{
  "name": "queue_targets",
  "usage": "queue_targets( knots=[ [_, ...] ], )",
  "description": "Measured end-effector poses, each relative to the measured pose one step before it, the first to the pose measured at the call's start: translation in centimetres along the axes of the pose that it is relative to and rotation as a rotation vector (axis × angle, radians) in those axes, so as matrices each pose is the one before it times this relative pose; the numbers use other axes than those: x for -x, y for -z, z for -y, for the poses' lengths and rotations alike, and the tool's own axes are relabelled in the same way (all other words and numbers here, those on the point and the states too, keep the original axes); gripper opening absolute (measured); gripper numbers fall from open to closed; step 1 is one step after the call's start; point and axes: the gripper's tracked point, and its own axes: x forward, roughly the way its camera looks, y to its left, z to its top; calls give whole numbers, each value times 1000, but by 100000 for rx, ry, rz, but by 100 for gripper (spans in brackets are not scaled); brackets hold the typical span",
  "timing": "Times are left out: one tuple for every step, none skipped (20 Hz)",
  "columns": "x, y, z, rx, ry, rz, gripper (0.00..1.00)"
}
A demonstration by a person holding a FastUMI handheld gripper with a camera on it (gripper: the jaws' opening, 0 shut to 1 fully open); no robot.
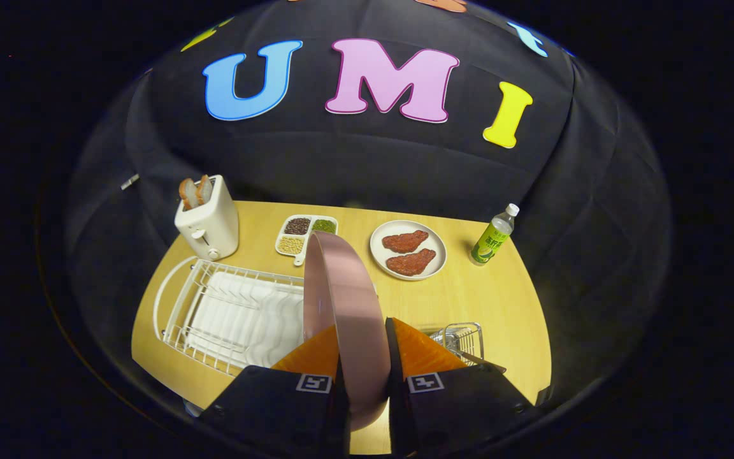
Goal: Take the plate from the dish rack, then take the spoon from the basket and place it into the plate.
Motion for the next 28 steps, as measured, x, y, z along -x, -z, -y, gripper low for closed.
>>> queue_targets(
  knots=[
    [950, 309, -216, -2514, -4134, 118, 28],
    [892, 372, -195, -2109, -3592, -48, 28],
    [833, 442, -163, -1902, -3522, 162, 28],
    [788, 601, -97, -1646, -3059, 20, 28],
    [756, 910, -205, -989, -3090, -468, 28],
    [586, 992, -147, -848, -2653, -707, 28],
    [659, 1286, 35, -805, -2095, -1377, 28],
    [465, 1427, 3, -1035, -1776, -2060, 28],
    [444, 1429, -20, -1752, -1640, -1403, 28],
    [334, 1514, 100, -2101, -1332, -1982, 28],
    [175, 1424, 127, -2232, -1230, -1900, 28],
    [121, 1432, 220, -2615, -826, -1844, 28],
    [145, 1371, 133, -2134, -1001, -1780, 28],
    [5, 1296, 146, -1747, -643, -1905, 28],
    [-216, 1310, 252, -1167, -44, -2046, 28],
    [-269, 1172, 360, -1322, 550, -1835, 28],
    [-285, 1118, 2, -1521, -390, -2135, 28],
    [-470, 1094, -111, -2251, -1090, -2271, 28],
    [-563, 1141, -104, -2506, -1120, -2494, 28],
    [-717, 958, 102, -1831, -693, -2440, 28],
    [-842, 922, 448, -1606, 423, -2471, 28],
    [-835, 832, 522, -866, 529, -2821, 28],
    [-733, 563, 571, -1034, 1085, -1760, 28],
    [-616, 392, 486, -918, 1074, -1540, 28],
    [-511, 228, 268, -483, 442, -1199, 28],
    [-612, 3, 233, -501, 395, -484, 28],
    [-539, 228, 183, -588, 156, -680, 28],
    [-519, -30, 51, -1302, -152, -463, 28]
  ],
)
